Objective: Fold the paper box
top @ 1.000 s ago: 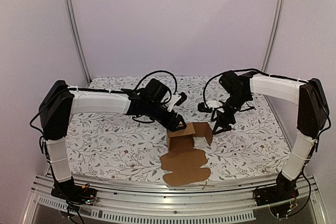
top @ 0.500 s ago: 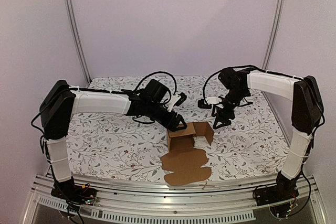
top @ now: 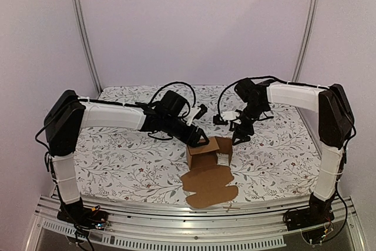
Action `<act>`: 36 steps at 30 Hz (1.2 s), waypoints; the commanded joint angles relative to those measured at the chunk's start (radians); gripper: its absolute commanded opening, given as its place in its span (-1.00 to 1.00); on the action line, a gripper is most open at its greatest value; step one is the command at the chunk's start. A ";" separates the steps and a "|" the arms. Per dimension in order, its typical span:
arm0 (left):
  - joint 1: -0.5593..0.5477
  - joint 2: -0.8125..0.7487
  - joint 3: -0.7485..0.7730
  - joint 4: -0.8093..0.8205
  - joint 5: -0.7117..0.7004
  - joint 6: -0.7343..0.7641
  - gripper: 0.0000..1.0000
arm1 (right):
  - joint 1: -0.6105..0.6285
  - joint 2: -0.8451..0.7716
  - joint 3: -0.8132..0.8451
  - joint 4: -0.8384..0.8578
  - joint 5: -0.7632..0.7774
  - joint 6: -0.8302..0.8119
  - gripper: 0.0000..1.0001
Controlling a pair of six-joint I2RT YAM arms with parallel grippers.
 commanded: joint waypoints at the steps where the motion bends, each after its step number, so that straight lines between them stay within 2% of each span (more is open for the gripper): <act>1: 0.022 -0.002 -0.049 0.032 0.007 -0.039 0.27 | 0.055 -0.018 -0.022 -0.066 -0.088 -0.024 0.42; 11: 0.025 -0.025 -0.104 0.112 0.028 -0.088 0.26 | 0.117 -0.048 -0.082 -0.031 -0.141 0.076 0.17; 16: 0.025 -0.027 -0.126 0.146 0.048 -0.111 0.25 | 0.136 -0.077 -0.102 0.056 -0.153 0.187 0.19; 26: 0.042 -0.037 -0.136 0.152 0.090 -0.119 0.25 | 0.135 -0.019 0.001 -0.032 -0.189 0.205 0.23; 36: 0.047 -0.032 -0.145 0.206 0.104 -0.160 0.24 | 0.168 -0.055 -0.134 0.124 -0.175 0.282 0.29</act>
